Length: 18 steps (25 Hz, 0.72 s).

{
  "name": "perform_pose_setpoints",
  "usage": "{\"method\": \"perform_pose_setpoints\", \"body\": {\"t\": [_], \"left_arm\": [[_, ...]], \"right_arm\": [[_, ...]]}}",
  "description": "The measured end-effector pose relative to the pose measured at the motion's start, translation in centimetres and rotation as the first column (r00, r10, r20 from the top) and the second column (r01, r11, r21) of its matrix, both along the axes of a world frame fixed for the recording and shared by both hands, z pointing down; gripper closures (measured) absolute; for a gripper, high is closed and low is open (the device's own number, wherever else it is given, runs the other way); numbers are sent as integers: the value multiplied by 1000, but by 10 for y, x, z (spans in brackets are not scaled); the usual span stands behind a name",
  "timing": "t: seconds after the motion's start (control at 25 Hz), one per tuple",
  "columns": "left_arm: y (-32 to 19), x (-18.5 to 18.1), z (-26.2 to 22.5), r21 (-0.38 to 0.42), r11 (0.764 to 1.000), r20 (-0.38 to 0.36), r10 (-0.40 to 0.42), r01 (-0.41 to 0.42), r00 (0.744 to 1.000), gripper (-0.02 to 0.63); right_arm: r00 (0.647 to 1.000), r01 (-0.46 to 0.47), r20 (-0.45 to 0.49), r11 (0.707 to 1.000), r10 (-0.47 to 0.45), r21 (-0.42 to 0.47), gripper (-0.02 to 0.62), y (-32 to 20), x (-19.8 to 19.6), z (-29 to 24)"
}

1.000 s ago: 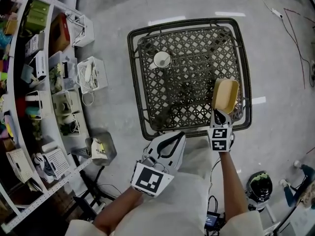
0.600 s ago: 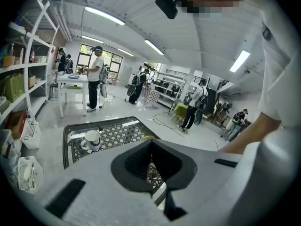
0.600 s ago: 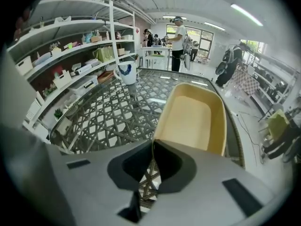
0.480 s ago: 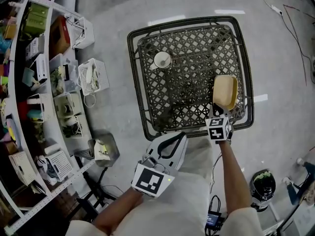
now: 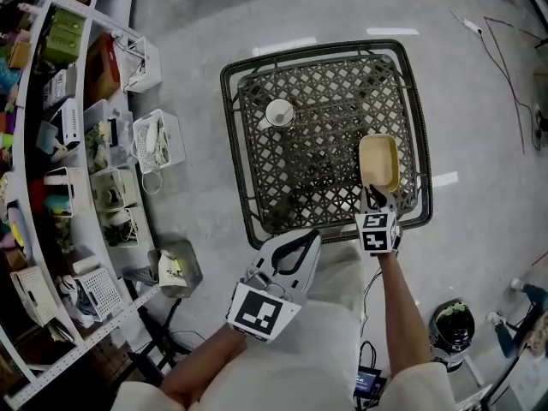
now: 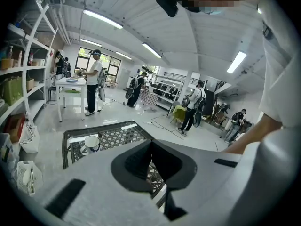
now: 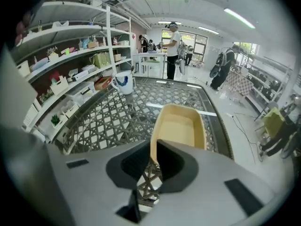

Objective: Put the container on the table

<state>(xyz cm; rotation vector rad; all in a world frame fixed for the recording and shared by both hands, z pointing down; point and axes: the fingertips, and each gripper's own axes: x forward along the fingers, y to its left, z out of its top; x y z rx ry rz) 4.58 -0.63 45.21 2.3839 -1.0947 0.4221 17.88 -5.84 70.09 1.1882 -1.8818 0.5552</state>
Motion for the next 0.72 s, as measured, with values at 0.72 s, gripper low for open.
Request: {"method": "perform_pose_setpoints", "body": {"t": [0.72], "left_arm": [[-1, -1, -47, 89, 996, -50, 12, -7, 999, 583]], "right_arm": [[983, -94, 175, 960, 48, 264, 566, 30, 2, -192]]}}
